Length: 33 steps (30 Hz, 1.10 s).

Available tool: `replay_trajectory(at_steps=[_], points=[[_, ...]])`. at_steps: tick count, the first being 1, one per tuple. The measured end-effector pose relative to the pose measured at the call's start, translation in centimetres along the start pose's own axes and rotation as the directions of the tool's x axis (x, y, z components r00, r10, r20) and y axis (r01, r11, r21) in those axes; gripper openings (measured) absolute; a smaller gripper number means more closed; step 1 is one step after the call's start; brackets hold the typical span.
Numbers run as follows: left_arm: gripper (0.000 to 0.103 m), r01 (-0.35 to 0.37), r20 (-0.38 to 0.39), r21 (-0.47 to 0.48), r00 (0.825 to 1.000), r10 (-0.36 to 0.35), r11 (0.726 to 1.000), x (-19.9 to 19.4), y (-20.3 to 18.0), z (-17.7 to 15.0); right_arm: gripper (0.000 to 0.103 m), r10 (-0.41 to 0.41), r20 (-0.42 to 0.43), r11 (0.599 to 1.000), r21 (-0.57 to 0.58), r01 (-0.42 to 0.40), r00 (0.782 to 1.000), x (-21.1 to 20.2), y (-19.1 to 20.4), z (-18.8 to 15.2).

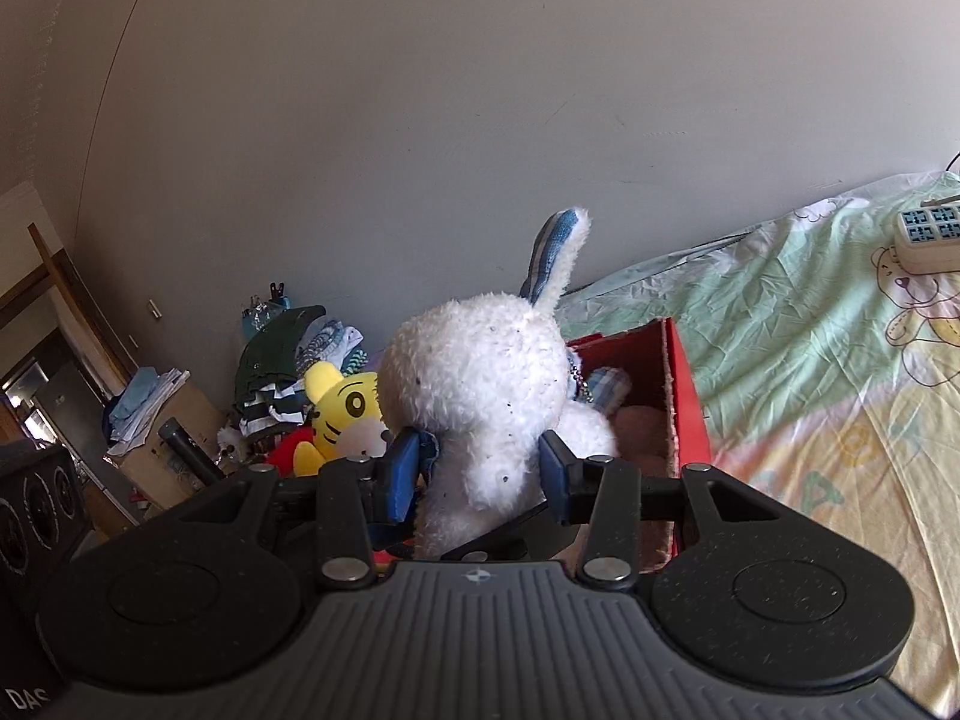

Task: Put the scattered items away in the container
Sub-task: 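Carry the bunny over the red box beside the tiger plush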

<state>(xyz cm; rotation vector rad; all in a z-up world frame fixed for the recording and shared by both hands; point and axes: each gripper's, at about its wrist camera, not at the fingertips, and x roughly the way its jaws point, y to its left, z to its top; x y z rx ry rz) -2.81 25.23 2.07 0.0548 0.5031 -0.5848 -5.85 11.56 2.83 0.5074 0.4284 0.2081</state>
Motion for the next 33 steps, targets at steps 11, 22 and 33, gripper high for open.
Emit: replay_trajectory(at_steps=[11,22,33], points=[[0.052,-0.08,0.0,-0.013,0.997,0.08,0.997,-0.8,5.0,0.1,0.046,0.064,-0.036,0.998,0.006,-0.064,0.997,4.6,2.8,-0.1],[0.052,-0.134,-0.073,-0.025,0.989,0.132,0.991,0.4,8.1,-0.8,0.046,0.094,-0.106,0.993,0.079,-0.086,0.99,8.2,3.3,-1.2],[0.055,-0.183,-0.124,0.012,0.975,0.183,0.983,0.9,9.5,-2.4,0.045,0.135,-0.199,0.982,0.157,-0.104,0.971,10.1,2.9,-2.5]])
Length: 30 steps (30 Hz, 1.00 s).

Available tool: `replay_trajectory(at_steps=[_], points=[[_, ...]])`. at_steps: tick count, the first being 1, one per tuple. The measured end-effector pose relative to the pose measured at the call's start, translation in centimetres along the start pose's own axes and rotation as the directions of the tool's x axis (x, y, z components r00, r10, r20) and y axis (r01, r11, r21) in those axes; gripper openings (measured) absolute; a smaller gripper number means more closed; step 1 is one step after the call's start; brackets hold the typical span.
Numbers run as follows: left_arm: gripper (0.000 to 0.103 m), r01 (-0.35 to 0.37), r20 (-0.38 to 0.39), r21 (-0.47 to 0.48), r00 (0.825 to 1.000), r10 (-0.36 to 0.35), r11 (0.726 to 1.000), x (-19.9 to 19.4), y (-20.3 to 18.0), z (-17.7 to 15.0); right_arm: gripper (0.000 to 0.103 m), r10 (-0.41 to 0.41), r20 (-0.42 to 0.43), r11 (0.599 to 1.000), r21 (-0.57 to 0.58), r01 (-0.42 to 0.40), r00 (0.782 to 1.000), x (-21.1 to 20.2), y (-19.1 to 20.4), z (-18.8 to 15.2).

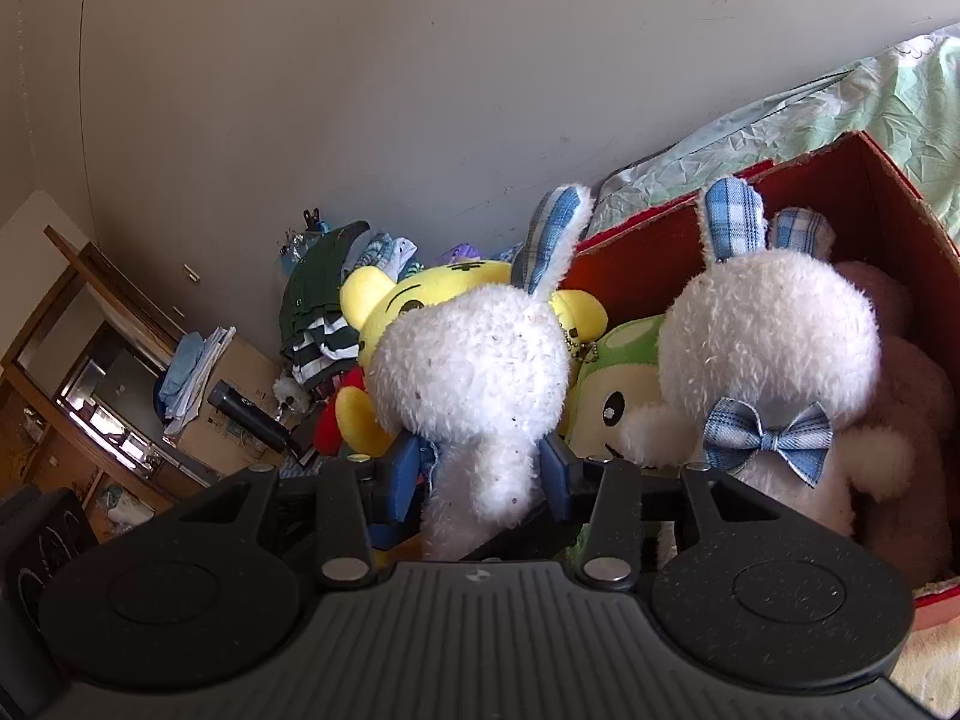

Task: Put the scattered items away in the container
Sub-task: 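Carry the bunny over the red box beside the tiger plush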

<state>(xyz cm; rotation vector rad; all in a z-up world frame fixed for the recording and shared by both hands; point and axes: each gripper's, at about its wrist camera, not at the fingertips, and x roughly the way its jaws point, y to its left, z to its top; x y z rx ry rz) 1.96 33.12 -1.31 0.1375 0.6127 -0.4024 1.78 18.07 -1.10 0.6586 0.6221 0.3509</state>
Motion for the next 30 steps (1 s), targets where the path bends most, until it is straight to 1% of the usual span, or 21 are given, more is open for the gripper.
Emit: replay_trajectory(at_steps=[4,6,10,15,17,21,22,25,28,30], points=[[0.055,0.005,-0.036,-0.029,0.999,-0.006,1.0,0.7,0.6,-0.1,0.045,-0.032,-0.046,0.999,-0.007,0.032,0.998,1.1,-0.1,0.2],[0.055,0.008,-0.045,-0.054,0.999,-0.011,0.999,0.9,1.0,-0.3,0.045,-0.05,-0.058,0.998,-0.038,0.048,0.997,1.5,0.4,0.1],[0.055,0.001,-0.046,-0.036,0.999,-0.003,0.999,1.0,1.2,-0.3,0.046,-0.062,-0.071,0.997,-0.054,0.058,0.996,1.9,0.9,0.4],[0.058,0.017,-0.038,-0.042,0.999,-0.018,0.999,0.9,1.3,-0.5,0.055,-0.075,-0.085,0.993,-0.095,0.067,0.994,1.4,1.2,0.8],[0.058,0.024,-0.037,-0.048,0.999,-0.025,0.999,0.9,1.4,-0.4,0.059,-0.073,-0.072,0.992,-0.105,0.065,0.995,0.9,1.3,0.9],[0.058,0.036,-0.034,-0.067,0.999,-0.039,0.997,0.7,1.8,-0.3,0.06,-0.068,-0.019,0.994,-0.092,0.066,0.998,-0.6,0.9,1.3],[0.058,0.039,-0.032,-0.07,0.999,-0.041,0.997,0.6,1.9,-0.2,0.059,-0.075,-0.014,0.993,-0.089,0.073,0.997,-0.7,0.8,1.4],[0.058,0.043,-0.021,-0.072,0.999,-0.045,0.997,-0.2,1.9,0.0,0.047,-0.082,-0.013,0.994,-0.075,0.081,0.997,-0.9,0.6,1.9],[0.058,0.053,-0.006,-0.081,0.999,-0.054,0.995,-1.0,2.0,0.4,0.045,-0.09,-0.014,0.994,-0.067,0.089,0.996,-0.5,0.7,2.0],[0.058,0.06,0.0,-0.089,0.998,-0.06,0.994,-1.3,2.1,0.7,0.044,-0.108,-0.029,0.992,-0.068,0.105,0.994,0.1,0.7,2.0]])
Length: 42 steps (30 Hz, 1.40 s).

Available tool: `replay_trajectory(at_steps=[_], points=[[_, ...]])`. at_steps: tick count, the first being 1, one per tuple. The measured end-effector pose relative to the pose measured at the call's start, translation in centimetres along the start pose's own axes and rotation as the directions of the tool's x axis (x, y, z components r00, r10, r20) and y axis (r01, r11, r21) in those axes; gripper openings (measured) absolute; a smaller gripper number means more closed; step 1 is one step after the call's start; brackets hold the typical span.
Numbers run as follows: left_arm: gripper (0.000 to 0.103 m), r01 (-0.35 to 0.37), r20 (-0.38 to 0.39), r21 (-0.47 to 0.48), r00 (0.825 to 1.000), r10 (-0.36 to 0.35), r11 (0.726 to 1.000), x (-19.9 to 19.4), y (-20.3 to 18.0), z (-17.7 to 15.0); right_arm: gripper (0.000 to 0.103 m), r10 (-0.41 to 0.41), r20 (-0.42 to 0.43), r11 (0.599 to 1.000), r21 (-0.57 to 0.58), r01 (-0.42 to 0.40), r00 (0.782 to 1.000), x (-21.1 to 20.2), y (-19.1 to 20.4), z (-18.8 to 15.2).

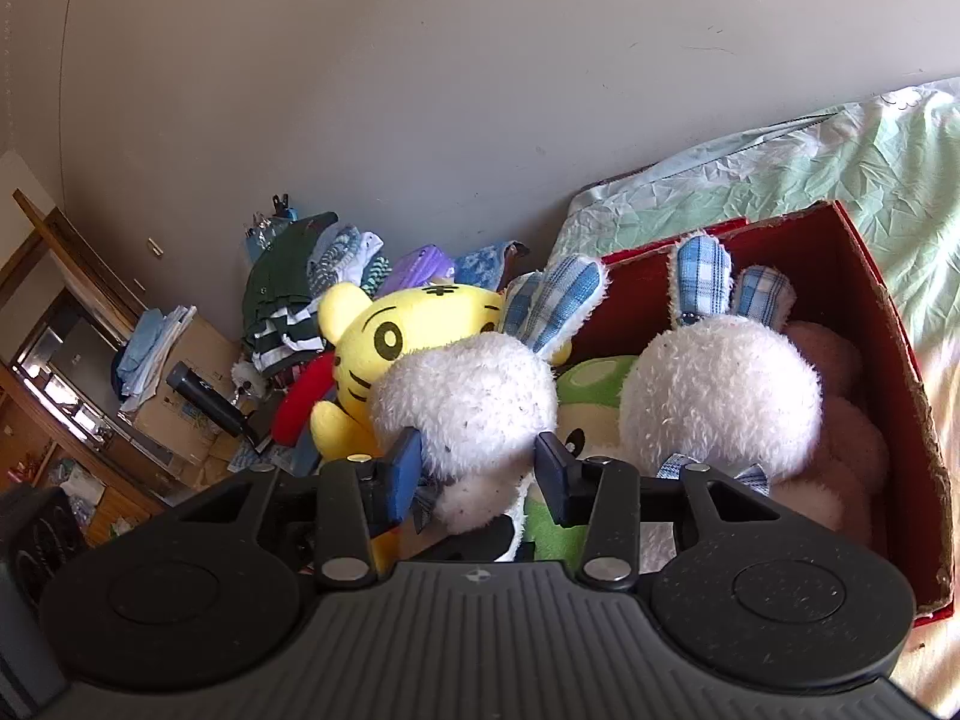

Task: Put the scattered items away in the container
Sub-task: 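Carry the bunny over the red box beside the tiger plush, then lower the bunny into the box next to the other bunny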

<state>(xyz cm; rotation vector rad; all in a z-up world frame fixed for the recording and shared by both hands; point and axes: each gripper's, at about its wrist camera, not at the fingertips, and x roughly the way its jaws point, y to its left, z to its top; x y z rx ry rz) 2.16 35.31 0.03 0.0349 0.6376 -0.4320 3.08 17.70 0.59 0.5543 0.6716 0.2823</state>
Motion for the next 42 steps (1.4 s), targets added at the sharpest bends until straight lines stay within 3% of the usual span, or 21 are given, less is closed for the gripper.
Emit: replay_trajectory(at_steps=[12,18,24,35,42], points=[[0.062,-0.021,-0.088,-0.044,0.996,0.017,0.999,1.2,-0.2,1.4,0.044,0.036,-0.037,0.995,0.09,-0.032,0.999,0.4,-1.5,-0.3],[0.07,-0.051,-0.125,-0.035,0.991,0.046,0.998,1.8,-0.4,1.6,0.053,0.06,-0.052,0.992,0.116,-0.053,0.997,0.0,-1.9,-0.3],[0.073,-0.063,-0.186,-0.067,0.981,0.05,0.996,2.4,0.1,1.9,0.052,0.042,-0.024,0.994,0.104,-0.039,0.999,-0.9,-2.0,-0.1],[0.076,-0.081,-0.224,-0.062,0.972,0.065,0.995,2.6,0.1,1.9,0.044,0.006,0.015,0.996,0.093,-0.007,1.0,-1.6,-2.1,0.1],[0.085,-0.087,-0.236,-0.057,0.969,0.072,0.995,2.9,0.0,1.9,0.044,-0.011,0.01,0.997,0.076,0.01,1.0,-1.2,-1.8,0.0]])
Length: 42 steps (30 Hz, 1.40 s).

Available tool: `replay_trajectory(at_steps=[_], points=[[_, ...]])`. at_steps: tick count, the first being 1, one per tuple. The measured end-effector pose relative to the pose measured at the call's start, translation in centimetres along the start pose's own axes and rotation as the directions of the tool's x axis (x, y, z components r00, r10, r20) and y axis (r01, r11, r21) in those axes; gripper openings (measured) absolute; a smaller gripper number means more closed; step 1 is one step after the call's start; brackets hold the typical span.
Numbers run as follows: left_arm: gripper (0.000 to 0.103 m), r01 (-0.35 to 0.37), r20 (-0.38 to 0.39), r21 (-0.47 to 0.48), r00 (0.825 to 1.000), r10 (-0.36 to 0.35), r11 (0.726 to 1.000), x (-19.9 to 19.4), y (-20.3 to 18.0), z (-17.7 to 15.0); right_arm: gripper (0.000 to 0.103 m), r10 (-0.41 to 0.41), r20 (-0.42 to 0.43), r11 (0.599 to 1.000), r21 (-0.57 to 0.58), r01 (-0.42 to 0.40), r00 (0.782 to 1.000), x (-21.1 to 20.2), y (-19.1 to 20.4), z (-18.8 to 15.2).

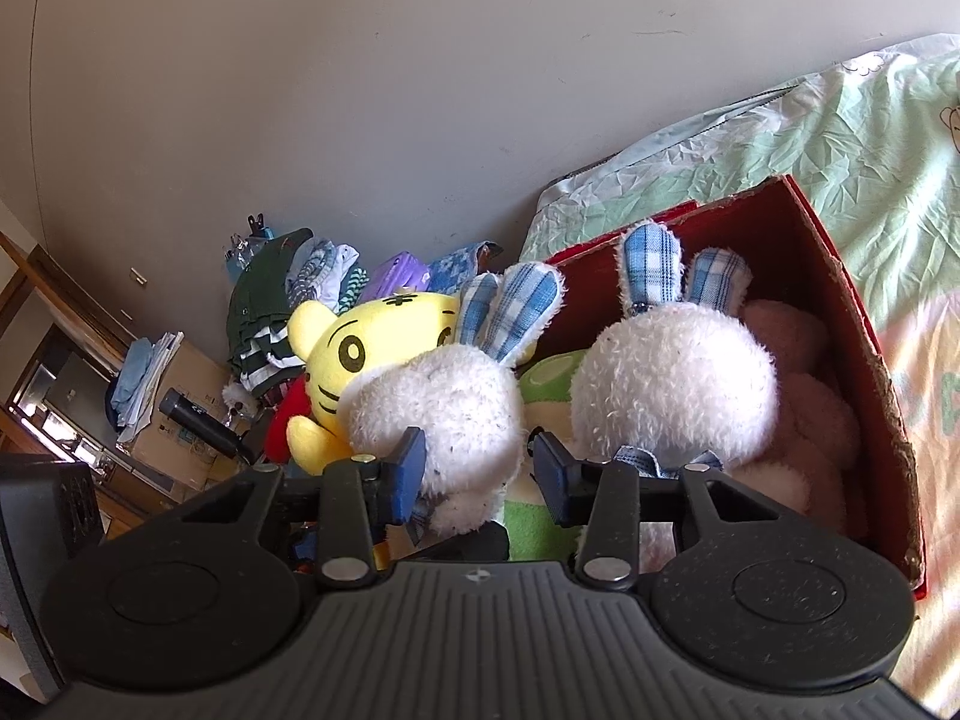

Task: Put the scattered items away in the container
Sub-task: 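Lower the bunny into the box next to the other bunny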

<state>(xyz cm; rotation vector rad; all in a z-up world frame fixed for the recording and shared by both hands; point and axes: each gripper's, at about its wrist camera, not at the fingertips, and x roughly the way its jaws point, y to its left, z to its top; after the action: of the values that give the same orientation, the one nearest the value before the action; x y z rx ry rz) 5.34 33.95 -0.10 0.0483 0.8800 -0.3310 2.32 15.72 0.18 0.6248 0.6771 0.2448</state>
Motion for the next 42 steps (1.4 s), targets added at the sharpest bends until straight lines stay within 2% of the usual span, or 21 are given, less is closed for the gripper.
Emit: replay_trajectory(at_steps=[10,22,31,33,35,42], points=[[0.099,-0.007,-0.008,0.01,1.0,0.007,1.0,0.1,-0.2,0.0,0.046,-0.014,-0.002,1.0,-0.011,0.013,1.0,0.4,0.1,-0.2],[0.102,-0.013,-0.024,0.024,1.0,0.014,1.0,0.4,-0.3,0.2,0.049,-0.023,0.001,0.999,-0.034,0.023,1.0,0.8,0.5,-0.3],[0.102,0.045,0.001,0.015,0.999,-0.045,0.999,-1.1,0.9,0.3,0.048,-0.054,0.022,0.997,-0.053,0.055,0.998,-1.0,0.3,0.4],[0.102,0.057,0.009,0.007,0.998,-0.057,0.998,-1.7,1.3,0.4,0.047,-0.089,0.017,0.994,-0.063,0.09,0.996,-1.3,0.2,0.6],[0.102,0.064,0.015,-0.005,0.998,-0.064,0.998,-2.2,1.6,0.7,0.037,-0.124,0.007,0.99,-0.073,0.124,0.992,-1.5,0.3,0.8],[0.102,0.091,0.011,-0.062,0.996,-0.091,0.994,-3.0,2.4,1.5,0.038,-0.142,0.044,0.984,-0.104,0.146,0.989,-3.0,1.2,1.1]])
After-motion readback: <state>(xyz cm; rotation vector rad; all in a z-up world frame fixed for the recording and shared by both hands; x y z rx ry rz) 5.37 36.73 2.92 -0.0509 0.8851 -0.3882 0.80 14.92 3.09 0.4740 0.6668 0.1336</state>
